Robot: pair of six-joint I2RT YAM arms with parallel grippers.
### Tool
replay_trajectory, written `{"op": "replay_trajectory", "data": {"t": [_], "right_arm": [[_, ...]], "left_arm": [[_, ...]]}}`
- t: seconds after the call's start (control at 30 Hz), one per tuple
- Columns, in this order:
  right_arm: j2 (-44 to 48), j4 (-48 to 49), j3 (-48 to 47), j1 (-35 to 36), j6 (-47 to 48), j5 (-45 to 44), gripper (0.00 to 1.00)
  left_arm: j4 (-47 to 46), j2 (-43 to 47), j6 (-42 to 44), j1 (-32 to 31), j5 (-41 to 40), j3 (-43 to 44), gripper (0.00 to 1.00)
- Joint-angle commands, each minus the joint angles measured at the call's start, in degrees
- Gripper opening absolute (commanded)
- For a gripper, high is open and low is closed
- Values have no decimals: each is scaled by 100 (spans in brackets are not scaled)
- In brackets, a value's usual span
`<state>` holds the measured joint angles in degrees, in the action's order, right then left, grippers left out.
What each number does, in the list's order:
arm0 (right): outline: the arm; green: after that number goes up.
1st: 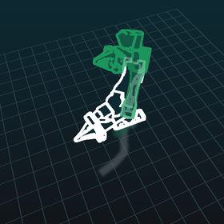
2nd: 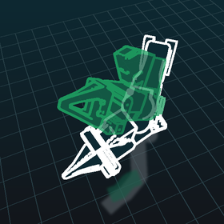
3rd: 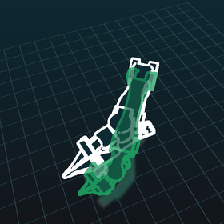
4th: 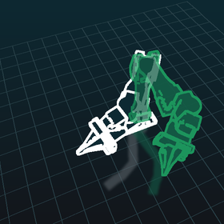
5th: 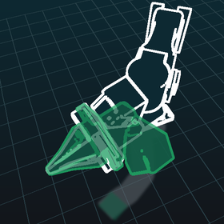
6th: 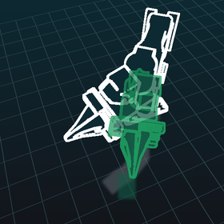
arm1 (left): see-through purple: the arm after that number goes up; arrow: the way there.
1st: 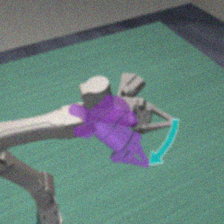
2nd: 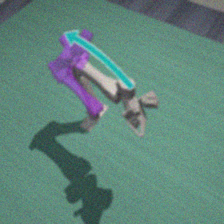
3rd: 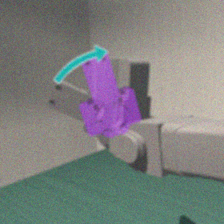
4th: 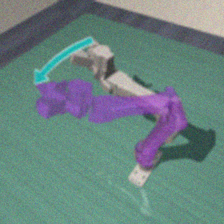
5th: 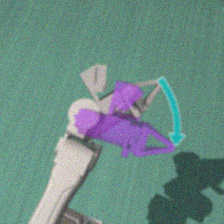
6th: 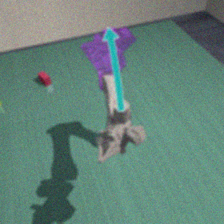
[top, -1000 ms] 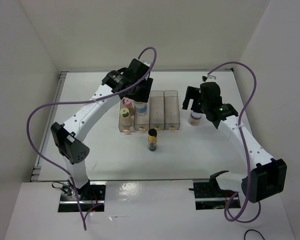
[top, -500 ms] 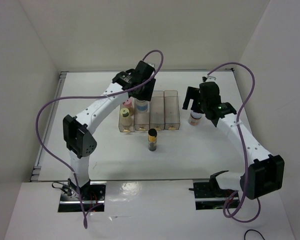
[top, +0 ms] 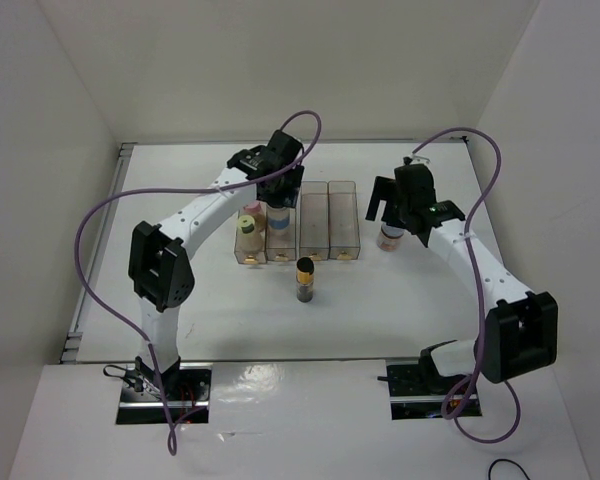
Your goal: Organize the condiment bottles
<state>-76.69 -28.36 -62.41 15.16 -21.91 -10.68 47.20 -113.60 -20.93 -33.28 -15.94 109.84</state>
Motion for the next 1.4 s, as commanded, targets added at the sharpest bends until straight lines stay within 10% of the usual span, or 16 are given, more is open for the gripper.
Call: {"op": "replay_trajectory", "data": {"t": [0.0,0.53,0.93,1.37], "right_arm": [[-196,23,-34,-144,-68,-215,98],[-848,138,-87,-197,-120,-154,98],[-1323,296,-87,-197,-68,-215,98],[-1490,401,-87,-452,-15,-418,98]], "left_arm": [[-553,57,89,58,161,20,57],[-721,-277,194,111,487,-182,61],[-555,-277,194,111,487,-16,97],[132,566,89,49,302,1179,100]]}}
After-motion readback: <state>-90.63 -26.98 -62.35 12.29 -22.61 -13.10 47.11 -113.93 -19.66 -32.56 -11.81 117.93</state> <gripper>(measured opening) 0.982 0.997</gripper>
